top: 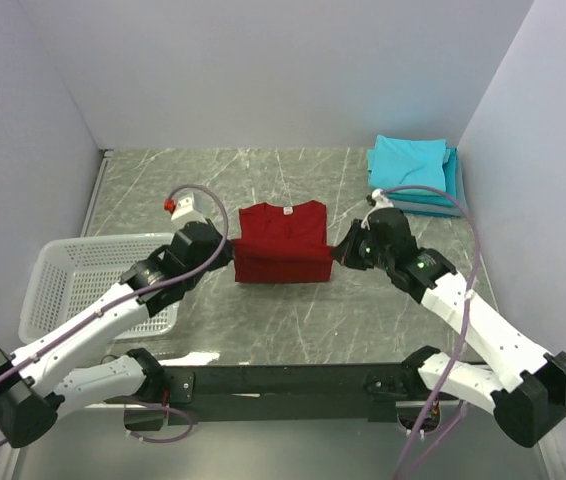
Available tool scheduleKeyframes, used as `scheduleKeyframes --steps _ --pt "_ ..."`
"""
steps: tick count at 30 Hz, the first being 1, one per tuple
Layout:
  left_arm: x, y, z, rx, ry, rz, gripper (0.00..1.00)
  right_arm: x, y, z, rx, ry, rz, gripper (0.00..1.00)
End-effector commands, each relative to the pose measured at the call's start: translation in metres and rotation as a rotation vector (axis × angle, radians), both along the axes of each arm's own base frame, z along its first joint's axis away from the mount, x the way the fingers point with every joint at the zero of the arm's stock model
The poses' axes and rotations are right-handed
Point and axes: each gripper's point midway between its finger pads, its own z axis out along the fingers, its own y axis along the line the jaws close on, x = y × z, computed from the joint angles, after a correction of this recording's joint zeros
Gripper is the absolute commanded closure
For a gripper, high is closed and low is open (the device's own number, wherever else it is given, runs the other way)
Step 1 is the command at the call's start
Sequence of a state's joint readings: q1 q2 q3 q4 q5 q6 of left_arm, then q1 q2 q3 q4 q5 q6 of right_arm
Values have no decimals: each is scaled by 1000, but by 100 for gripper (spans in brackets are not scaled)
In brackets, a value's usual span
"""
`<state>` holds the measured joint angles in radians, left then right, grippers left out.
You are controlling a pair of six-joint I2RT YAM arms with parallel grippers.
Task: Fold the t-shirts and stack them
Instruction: Fold the tshirt
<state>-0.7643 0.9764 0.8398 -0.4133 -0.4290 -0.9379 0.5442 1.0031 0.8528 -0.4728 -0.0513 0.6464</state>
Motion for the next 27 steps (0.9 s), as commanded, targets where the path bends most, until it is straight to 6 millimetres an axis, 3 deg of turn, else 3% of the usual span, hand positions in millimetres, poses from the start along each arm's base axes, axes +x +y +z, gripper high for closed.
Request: scheduleKeyframes --steps 1,6,10,18,21,22,27 --pt "34 10 31 -1 -106 30 97 28 -4 31 5 -104 -1 100" --pt "67 17 31 -12 -110 29 97 57 0 35 10 -122 23 100" --pt "92 16 42 -9 -135 18 98 80 -5 40 7 -130 4 100" --pt "137 20 34 -7 -116 13 100 119 -16 31 -5 -109 -13 100" --pt "152 22 24 2 -93 21 100 134 -18 31 7 -105 -3 100" --pt "158 23 27 -3 -99 23 100 139 -18 23 1 -83 -4 100" --pt "186 29 3 -9 -38 23 100 164 -18 18 29 -66 9 100"
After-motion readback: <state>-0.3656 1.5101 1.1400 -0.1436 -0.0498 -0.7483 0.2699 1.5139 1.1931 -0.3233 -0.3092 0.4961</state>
